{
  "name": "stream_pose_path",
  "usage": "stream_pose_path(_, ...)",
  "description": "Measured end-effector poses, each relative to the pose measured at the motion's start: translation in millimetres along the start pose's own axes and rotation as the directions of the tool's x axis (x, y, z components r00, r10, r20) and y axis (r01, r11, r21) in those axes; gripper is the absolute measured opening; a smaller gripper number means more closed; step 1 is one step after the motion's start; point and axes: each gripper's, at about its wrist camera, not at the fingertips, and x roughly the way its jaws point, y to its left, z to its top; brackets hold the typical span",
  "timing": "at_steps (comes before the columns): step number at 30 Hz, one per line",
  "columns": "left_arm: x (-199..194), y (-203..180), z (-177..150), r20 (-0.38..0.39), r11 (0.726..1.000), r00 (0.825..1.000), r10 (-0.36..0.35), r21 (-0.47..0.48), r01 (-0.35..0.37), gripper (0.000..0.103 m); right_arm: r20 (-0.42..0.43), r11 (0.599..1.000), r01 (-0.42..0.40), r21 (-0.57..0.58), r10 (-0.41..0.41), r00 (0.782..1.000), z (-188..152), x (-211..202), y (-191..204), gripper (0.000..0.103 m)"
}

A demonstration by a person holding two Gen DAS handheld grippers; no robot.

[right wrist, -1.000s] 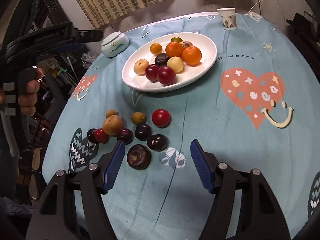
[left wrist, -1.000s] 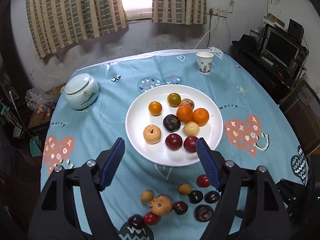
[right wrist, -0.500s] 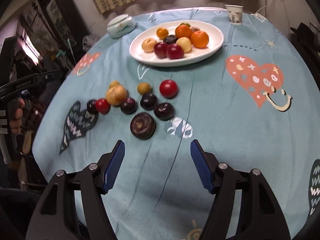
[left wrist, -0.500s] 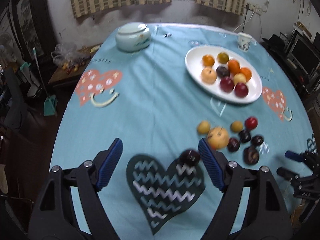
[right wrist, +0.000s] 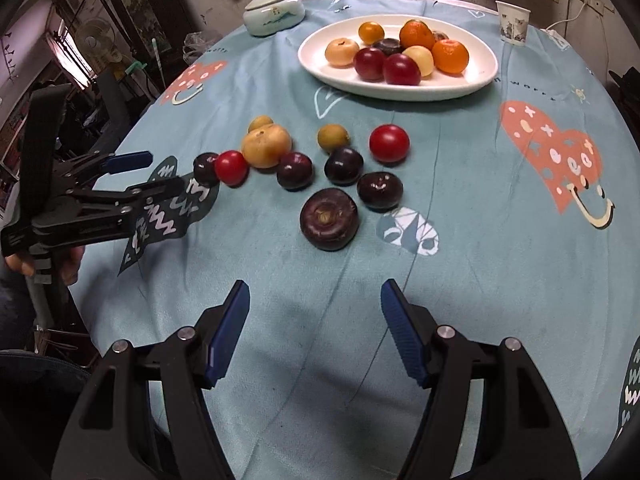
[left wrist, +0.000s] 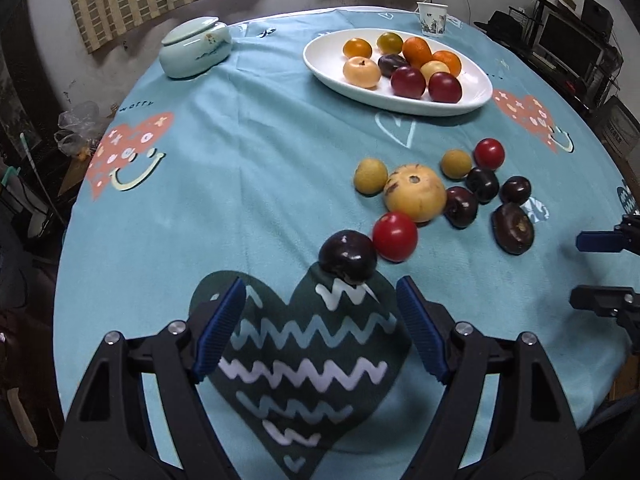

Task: Organize fruits
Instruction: 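Grasp the dark plum with the left gripper while the right grasps a red fruit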

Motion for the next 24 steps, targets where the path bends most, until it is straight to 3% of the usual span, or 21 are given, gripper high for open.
stream_pose_path(2, 12.6, 1.5, 2.3, -0.021, 1.000, 1.000, 0.000, 0.013, 0.001, 0.077, -0.006, 1.000, 0.003, 0.009, -0.003, 1.000, -1.5, 1.2, 0.4, 0.069)
stream_pose_path(6, 27.5, 0.2, 5.1, -0.047, 0.999, 0.998, -0.028, 0.046, 0.030, 0.058, -0.016, 1.000, -0.002, 0.022, 0.003, 1.000, -2.9, 3.0, 2.0, 0.069)
stream_pose_path(14, 40.6, -2.3, 17.1, -0.043, 0.992, 0.996, -0.078, 0.098, 0.082, 0.054, -0.026, 0.999, 0.007, -0.048, -0.008, 1.000, 18.2, 14.5, 30.3, 0.069)
stream_pose_path(15, 41.0, -3.4, 18.7, -0.049, 0.989, 0.993, -0.104, 0.102, 0.109, 0.042, -0.021, 0.998, 0.006, -0.056, -0.007, 1.000, 22.9, 16.3, 35.0, 0.069)
stream_pose_path(16, 40.0, -4.9, 19.7, -0.051, 0.987, 0.992, -0.116, 0.105, 0.121, 0.036, -0.014, 0.998, 0.003, -0.061, -0.004, 1.000, 27.8, 18.2, 39.3, 0.069)
stream_pose_path(24, 11.8, 28.8, 7.7, -0.023, 0.992, 0.992, -0.127, -0.020, 0.126, 0.036, 0.006, 0.998, -0.064, -0.012, 0.064, 0.998, 64.8, 48.2, 57.9, 0.059)
